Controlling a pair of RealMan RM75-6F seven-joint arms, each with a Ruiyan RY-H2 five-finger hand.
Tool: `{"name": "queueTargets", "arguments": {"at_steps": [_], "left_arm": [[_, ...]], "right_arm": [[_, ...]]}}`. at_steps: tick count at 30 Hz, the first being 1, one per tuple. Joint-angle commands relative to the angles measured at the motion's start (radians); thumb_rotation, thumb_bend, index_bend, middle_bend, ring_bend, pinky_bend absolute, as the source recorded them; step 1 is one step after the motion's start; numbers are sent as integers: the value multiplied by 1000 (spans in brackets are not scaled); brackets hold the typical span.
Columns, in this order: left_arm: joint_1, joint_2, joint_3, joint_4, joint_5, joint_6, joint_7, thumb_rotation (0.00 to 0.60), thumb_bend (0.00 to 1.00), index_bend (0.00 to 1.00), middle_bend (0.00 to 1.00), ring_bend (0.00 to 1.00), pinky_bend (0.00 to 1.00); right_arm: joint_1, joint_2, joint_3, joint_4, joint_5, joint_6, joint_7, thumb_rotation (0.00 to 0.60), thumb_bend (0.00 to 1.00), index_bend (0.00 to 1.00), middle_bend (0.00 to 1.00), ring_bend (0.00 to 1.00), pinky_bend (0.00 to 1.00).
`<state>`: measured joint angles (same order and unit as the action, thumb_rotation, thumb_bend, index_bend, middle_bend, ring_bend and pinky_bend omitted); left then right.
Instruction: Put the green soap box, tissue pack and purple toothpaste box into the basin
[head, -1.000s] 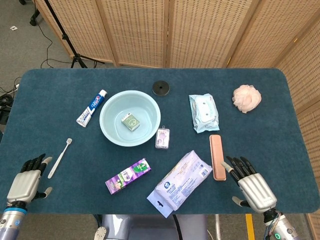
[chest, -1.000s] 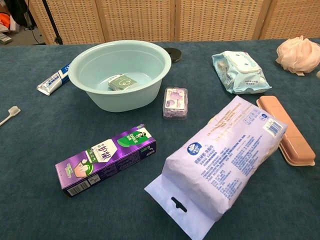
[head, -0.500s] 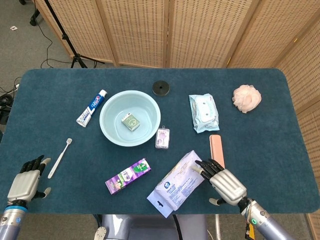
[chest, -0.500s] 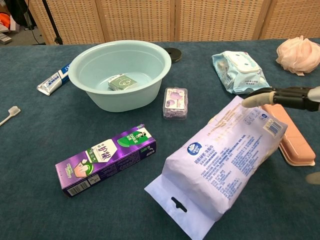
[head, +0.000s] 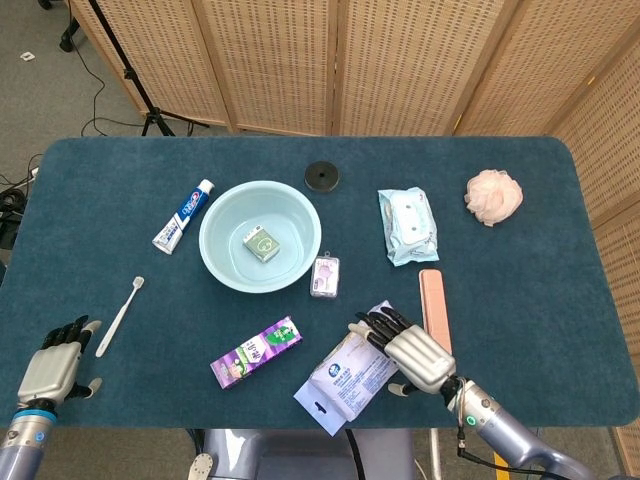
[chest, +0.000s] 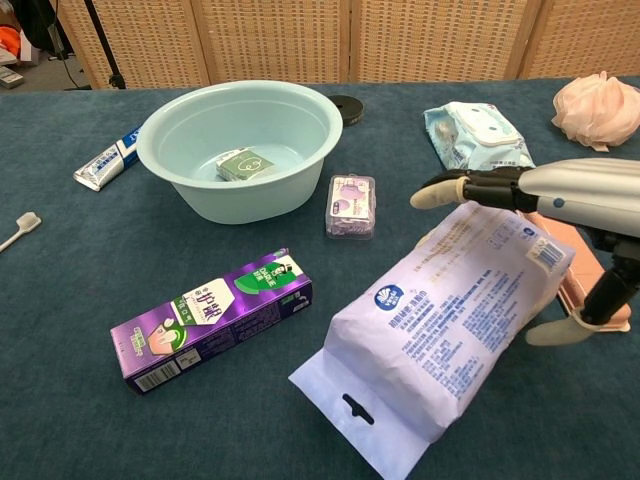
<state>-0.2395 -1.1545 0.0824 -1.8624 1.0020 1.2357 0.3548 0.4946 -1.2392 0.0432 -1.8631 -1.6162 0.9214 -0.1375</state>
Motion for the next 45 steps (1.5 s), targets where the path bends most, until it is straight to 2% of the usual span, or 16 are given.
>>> {"name": "queueTargets", "arguments": {"at_steps": [1, 10, 28, 31, 34, 39, 45], "left_arm": [[1, 0, -3, 2, -2, -3, 0, 600, 272, 78, 0, 0, 0], [7, 6, -10, -8, -1, -8, -4, 600, 275, 78, 0, 0, 0], [11, 3, -22, -1, -15, -24, 3, 600, 277, 78, 0, 0, 0], [12, 2, -24, 1, -18, -26, 2, 600, 278, 77, 0, 0, 0], [13, 1, -26, 3, -21, -27, 0, 600, 280, 77, 0, 0, 0], [14, 0, -29, 2, -21, -27, 0, 600, 282, 78, 0, 0, 0], [15, 0, -30, 1, -23, -30, 3, 600, 285, 77, 0, 0, 0]], "right_arm": [[13, -11, 3, -11, 13, -11, -11, 600, 53, 0, 0, 0, 0], [28, -39, -27, -33, 41, -36, -34, 600, 53, 0, 0, 0, 0], [63, -152, -65, 49, 93, -83, -60, 600, 53, 2, 0, 0, 0], [59, -168, -71, 63, 88, -68, -66, 600, 55, 65, 0, 0, 0], [50, -185, -75, 76, 78, -40, -70, 600, 80, 185, 22, 3, 53], [36, -201, -68, 89, 54, 19, -73, 600, 105, 381, 183, 137, 207], [31, -188, -62, 75, 52, 51, -90, 600, 131, 469, 229, 202, 268]]}}
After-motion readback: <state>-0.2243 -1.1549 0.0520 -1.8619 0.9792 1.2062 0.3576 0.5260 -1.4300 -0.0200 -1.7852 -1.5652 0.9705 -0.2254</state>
